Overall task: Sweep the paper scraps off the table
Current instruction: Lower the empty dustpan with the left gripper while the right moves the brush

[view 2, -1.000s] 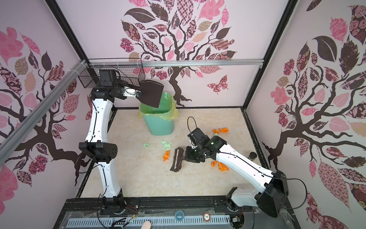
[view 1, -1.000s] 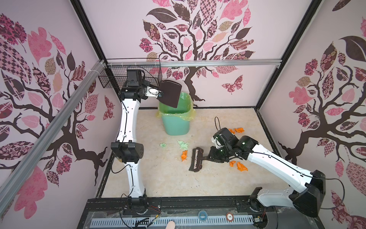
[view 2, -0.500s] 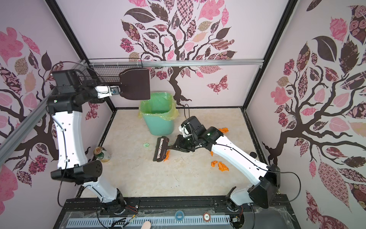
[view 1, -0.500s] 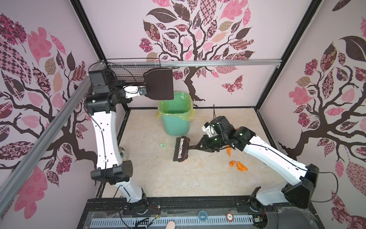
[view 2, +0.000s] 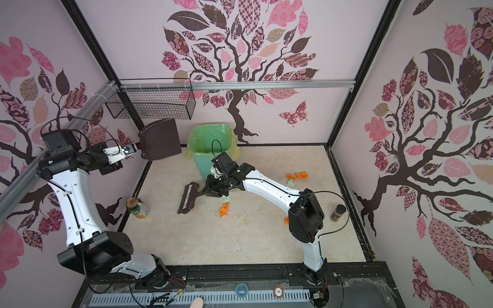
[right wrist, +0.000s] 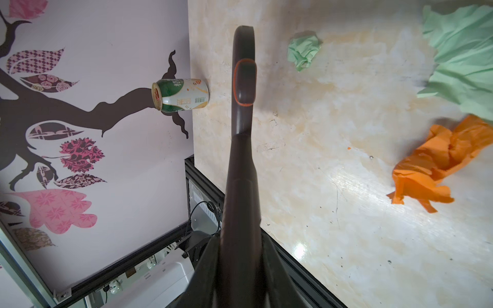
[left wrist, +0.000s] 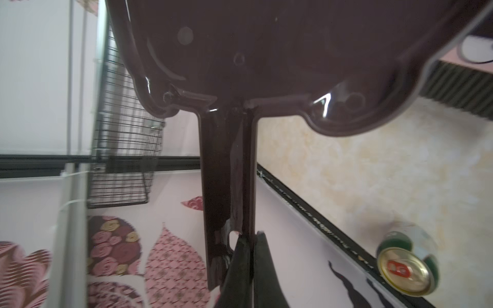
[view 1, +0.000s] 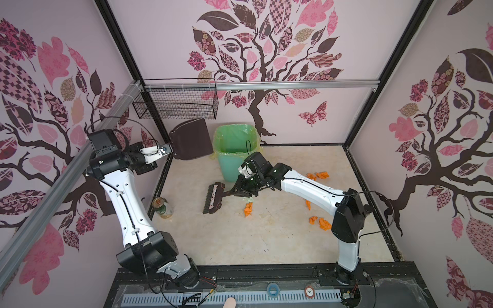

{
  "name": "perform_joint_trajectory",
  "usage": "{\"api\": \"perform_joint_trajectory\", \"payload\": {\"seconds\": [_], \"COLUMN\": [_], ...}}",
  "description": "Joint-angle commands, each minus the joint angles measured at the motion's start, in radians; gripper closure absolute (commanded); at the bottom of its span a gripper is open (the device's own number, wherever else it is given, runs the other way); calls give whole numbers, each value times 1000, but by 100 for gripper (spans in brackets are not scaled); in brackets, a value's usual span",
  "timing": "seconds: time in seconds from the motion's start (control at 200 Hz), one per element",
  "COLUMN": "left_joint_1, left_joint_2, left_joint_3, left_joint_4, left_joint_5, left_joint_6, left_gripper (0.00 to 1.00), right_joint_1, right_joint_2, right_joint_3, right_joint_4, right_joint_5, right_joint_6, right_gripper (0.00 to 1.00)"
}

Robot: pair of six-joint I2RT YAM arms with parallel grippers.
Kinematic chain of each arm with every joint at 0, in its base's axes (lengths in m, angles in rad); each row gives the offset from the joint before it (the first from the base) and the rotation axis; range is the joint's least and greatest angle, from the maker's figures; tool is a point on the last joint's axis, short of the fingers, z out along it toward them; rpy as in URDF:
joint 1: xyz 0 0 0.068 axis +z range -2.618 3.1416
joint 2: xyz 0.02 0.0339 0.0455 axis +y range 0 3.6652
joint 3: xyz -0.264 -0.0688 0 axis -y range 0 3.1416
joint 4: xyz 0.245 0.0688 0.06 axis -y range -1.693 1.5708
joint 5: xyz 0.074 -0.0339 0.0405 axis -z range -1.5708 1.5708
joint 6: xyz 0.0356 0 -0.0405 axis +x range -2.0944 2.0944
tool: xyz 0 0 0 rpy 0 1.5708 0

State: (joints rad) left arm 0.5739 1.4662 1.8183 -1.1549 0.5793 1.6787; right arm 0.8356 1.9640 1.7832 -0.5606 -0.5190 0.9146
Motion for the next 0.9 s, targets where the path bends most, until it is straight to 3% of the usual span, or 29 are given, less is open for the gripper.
{"api": "perform_joint_trajectory", "payload": {"seconds": [0.0, 0.16, 0.41, 0.685, 0.895], "left_joint_1": [6, 7, 17, 33, 33], "left_joint_2": [-73, -135, -161, -154, -172], "left_joint_3": [-84, -207, -261, -279, -314], "left_joint_4": [-55, -60, -66, -82, -74], "left_joint_5": [44, 41, 49, 64, 89], "left_joint_6": [92, 144, 156, 173, 173], "left_gripper": [100, 100, 100, 100, 100], "right_joint_1": [-16, -54, -95, -117, -156], "right_joint_2": [78, 174, 310, 156, 35], "right_joint_3": [110, 211, 433, 187, 162], "right_joint_4": [-20, -98, -467, -512, -645], "right_joint_5": [-72, -155, -120, 14, 180], "right_joint_6": [52, 117, -17, -100, -200], "right_gripper": [100, 100, 100, 100, 100]}}
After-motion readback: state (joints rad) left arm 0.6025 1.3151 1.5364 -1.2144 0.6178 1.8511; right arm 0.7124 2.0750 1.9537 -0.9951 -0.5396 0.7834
